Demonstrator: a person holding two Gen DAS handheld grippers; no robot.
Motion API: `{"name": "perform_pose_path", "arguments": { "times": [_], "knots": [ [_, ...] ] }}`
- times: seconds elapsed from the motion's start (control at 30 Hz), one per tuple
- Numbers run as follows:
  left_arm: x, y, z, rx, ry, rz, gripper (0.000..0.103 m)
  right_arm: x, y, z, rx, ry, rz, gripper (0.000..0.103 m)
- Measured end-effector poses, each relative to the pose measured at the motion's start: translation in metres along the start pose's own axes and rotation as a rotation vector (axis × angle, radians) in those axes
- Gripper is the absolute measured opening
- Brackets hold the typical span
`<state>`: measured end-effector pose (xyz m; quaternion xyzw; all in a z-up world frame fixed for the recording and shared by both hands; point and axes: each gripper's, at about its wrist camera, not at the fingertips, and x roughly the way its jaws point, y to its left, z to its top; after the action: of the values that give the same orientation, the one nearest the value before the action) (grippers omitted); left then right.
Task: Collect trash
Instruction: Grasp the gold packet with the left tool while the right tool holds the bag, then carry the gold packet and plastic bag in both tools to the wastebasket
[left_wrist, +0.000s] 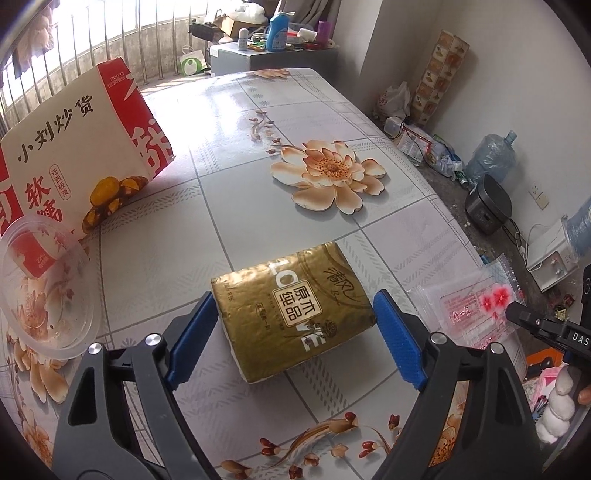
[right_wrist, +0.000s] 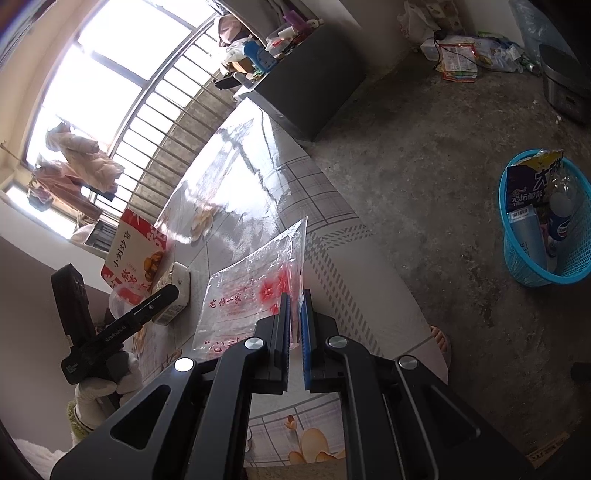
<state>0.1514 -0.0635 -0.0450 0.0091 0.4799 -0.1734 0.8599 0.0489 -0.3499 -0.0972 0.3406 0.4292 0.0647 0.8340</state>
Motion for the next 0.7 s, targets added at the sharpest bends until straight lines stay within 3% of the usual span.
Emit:
{"name": "perform_pose_path", "arguments": {
  "times": [0.4,0.7],
  "knots": [
    [-0.018,0.002,0.000,-0.015,-0.023,-0.038,0.079,-0.014,-0.001,0.003,0.004,-0.041,0.040,0.006],
    [-0.058,-0.016,0.007,0.009,-0.101,-0.101,0.079,-0.037,0.005,0.004,-0.013,-0.101,0.061,0.006]
  ]
}}
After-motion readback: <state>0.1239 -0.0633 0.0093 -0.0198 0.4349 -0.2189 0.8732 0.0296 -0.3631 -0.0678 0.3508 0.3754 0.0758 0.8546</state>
